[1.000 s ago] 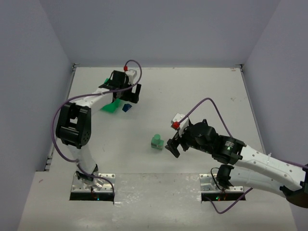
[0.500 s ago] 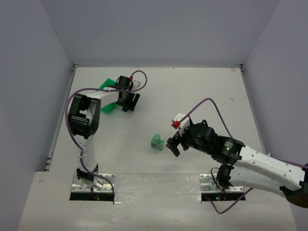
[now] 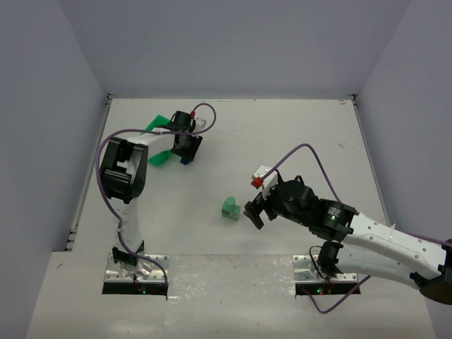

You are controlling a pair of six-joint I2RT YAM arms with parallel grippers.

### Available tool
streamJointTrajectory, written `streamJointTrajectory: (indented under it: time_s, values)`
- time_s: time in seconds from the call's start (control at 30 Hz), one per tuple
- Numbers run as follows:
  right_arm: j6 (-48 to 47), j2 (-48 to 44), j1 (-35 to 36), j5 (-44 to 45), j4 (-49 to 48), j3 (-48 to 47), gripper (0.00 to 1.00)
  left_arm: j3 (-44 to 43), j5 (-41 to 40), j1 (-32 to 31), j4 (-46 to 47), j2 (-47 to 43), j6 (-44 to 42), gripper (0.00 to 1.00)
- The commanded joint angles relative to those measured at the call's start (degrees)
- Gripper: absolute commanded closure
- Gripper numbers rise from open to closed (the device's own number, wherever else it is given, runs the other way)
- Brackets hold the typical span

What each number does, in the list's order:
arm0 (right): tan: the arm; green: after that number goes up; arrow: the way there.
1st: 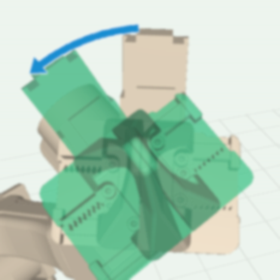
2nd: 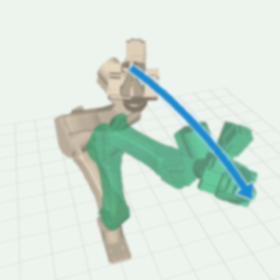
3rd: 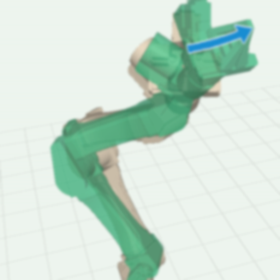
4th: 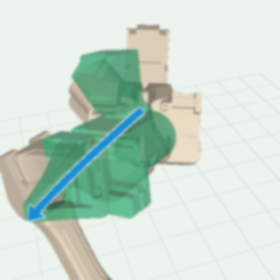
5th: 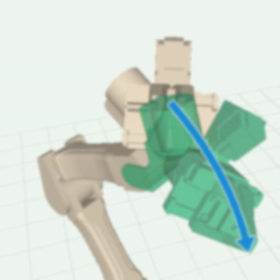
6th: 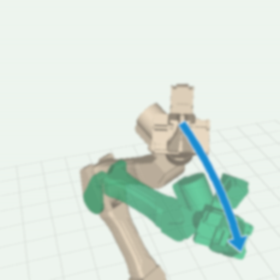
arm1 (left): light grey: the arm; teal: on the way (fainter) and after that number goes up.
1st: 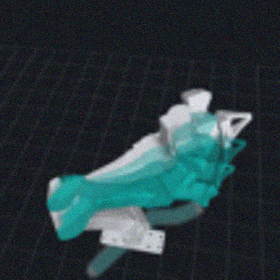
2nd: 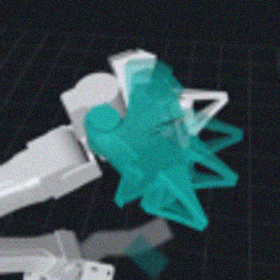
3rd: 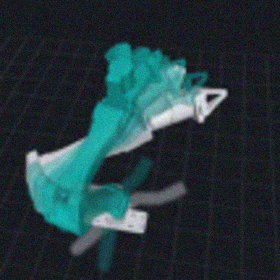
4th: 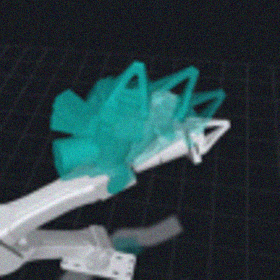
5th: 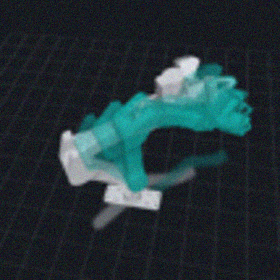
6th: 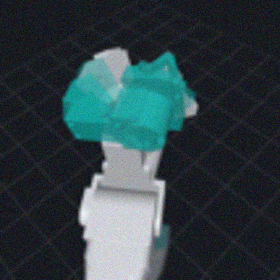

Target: Build the wood block tower

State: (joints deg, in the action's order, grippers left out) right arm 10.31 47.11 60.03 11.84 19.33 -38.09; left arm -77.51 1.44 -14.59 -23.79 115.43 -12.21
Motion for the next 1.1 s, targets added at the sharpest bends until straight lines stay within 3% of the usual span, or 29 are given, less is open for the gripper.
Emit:
streamJointTrajectory:
  time_s: [0.0, 0.13, 0.2, 0.23, 0.4, 0.5, 0.6, 0.7, 0.77, 0.9, 1.0, 1.07]
  values:
    - [0.05, 0.24, -0.35, 0.76, -2.35, -0.94, 0.01, 0.08, -1.42, 0.00, 1.17, -3.05, -0.31, 0.62]
    - [0.16, -0.46, -0.35, 0.65, -2.37, -0.76, 0.01, 0.69, -2.54, 0.00, 1.02, -4.11, 0.10, 0.83]
    - [0.23, -0.92, -0.35, 0.72, -2.37, -0.68, 0.01, 0.62, -1.94, 0.00, 0.95, -4.71, 0.48, 0.98]
    - [0.24, -1.02, -0.30, 0.68, -2.31, -0.62, 0.01, 0.55, -1.61, 0.00, 0.83, -5.32, 0.52, 1.00]
    - [2.41, -1.47, -0.36, 5.34, -2.35, -0.65, 0.01, -0.52, 6.61, -1.04, 0.75, -12.94, -2.08, 1.00]
    - [9.42, -3.39, -0.44, 18.82, -1.29, -0.12, 0.01, -1.47, 14.15, -2.72, -0.09, -18.66, -5.46, 1.00]
    - [18.69, -7.72, -0.63, 33.73, 5.40, 0.17, 0.01, -0.45, 14.77, -10.83, -0.82, -25.86, -13.49, 1.00]
    - [24.98, -11.32, -0.79, 39.16, 10.47, 1.53, 0.01, -0.63, 11.99, -18.96, -1.05, -29.34, -20.03, 1.00]
    - [25.89, -13.68, -0.79, 41.01, 11.73, 2.37, 0.01, -4.01, 12.36, -23.62, -3.54, -29.83, -24.72, 1.00]
    - [28.01, -14.33, -0.79, 41.42, 15.90, 0.13, 0.01, -12.39, 21.39, -26.45, -16.71, -28.60, -37.25, 1.00]
    - [30.61, -11.08, -0.88, 42.68, 19.33, -1.04, 0.01, -15.75, 21.69, -27.27, -27.32, -27.22, -45.29, 1.00]
    - [31.09, -10.11, -0.88, 42.92, 19.60, -1.18, 0.01, -14.78, 20.37, -27.81, -28.59, -27.88, -47.29, 1.00]
